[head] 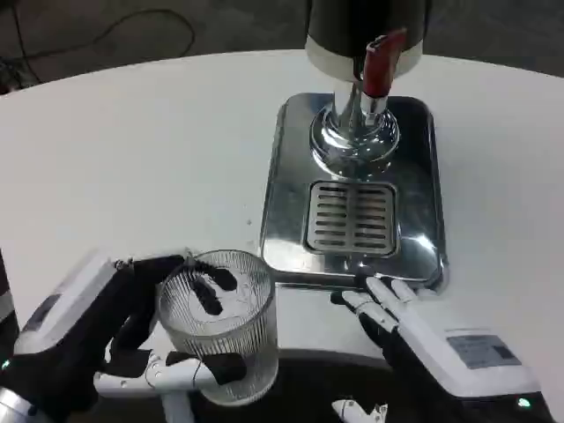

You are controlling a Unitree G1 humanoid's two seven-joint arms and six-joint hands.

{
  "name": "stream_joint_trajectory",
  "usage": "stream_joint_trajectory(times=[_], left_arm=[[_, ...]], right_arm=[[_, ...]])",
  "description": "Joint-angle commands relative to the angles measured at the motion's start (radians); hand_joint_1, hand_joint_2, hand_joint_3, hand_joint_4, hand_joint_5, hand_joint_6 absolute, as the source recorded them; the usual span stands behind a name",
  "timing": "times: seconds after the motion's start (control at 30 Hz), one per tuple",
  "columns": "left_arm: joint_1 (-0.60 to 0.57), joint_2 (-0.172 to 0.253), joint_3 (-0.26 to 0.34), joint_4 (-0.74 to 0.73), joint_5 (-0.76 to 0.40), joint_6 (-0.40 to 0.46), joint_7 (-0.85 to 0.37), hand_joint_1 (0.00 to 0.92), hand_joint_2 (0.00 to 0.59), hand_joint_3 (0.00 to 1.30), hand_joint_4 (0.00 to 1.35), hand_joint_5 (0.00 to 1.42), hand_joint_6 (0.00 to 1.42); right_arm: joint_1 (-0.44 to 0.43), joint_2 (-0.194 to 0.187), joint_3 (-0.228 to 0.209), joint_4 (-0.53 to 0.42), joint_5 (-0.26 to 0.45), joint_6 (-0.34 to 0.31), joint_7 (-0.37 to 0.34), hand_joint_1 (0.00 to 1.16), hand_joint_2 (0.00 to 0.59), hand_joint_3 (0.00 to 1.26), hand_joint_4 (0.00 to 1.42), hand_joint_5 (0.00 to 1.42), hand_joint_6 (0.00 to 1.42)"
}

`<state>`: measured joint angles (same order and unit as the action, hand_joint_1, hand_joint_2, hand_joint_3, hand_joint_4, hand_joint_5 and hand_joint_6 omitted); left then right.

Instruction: Grasp the cup under the faucet to collect the drink, then remove the cup.

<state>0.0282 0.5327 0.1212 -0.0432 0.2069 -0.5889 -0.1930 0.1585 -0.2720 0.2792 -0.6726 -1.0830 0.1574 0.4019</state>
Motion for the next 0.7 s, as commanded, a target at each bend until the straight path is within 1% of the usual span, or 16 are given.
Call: stream_joint_trajectory(times=[0.03,0.7], left_arm=[[-0.003,0.006,0.009,0.008,-0.016,-0.02,-0.004,0.567,0.273,1.04,1.18,1.42,1.42],[-0.011,0.006,0.006,0.02,-0.016,-0.023,-0.004,0.567,0.273,1.04,1.18,1.42,1.42]], right_arm=[[-0.004,0.007,0.001,0.001,-0.009,0.002,0.01,0.41,0.39,0.12,0.0,0.0,0.0],[-0.014,0.012,-0.002,0.003,-0.014,0.003,0.019,0.41,0.39,0.12,0.0,0.0,0.0]])
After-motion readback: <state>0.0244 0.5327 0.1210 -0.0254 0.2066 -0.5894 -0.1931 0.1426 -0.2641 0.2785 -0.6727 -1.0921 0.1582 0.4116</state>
